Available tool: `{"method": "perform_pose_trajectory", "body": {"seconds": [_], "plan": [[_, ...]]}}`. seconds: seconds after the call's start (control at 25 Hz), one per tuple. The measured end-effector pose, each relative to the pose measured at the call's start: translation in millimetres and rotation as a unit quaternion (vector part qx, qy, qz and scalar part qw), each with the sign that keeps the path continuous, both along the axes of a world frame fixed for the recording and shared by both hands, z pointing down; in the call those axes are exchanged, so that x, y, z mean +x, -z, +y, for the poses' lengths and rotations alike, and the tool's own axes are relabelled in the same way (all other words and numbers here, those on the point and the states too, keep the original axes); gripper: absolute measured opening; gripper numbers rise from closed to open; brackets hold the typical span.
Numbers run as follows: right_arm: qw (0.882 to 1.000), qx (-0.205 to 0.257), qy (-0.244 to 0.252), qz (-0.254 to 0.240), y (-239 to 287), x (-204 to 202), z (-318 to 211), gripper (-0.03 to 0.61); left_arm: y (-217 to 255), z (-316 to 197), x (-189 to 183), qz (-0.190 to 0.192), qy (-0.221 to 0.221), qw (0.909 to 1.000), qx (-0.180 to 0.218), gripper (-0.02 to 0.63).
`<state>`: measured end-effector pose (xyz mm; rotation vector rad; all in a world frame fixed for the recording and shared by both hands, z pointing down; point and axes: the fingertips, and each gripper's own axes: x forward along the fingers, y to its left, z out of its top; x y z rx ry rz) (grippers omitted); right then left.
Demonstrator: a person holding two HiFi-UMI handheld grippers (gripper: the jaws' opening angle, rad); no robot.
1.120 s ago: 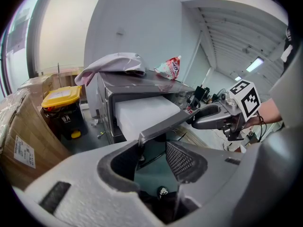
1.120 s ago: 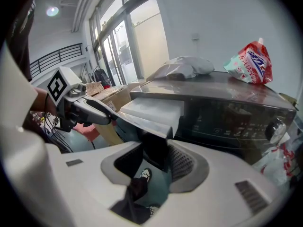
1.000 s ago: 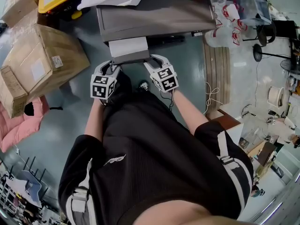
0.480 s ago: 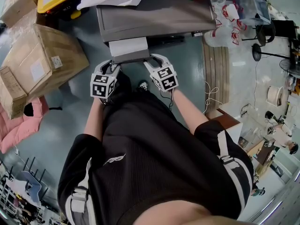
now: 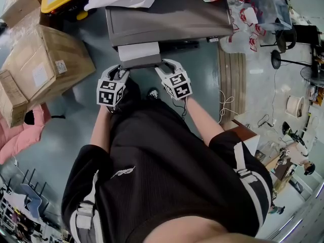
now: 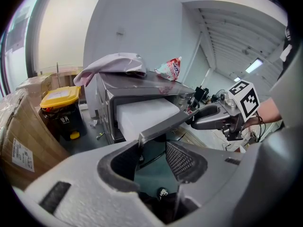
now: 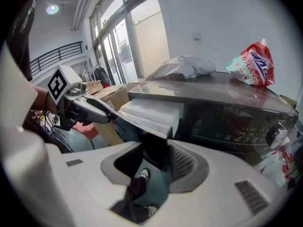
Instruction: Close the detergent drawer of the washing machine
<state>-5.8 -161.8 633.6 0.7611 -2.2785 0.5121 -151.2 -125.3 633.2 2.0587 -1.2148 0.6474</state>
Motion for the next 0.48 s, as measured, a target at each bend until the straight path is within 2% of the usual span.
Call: {"method": "perform_pose_trajectory", "body": {"seconds": [0.48], "plan": [[1.0,-0.001,-0.001,0.002,0.7,-2.7,-8.2,0.153,1.7,-9.0,-3.6,0.0,0.005,1.0,0.002,0.184]]}}
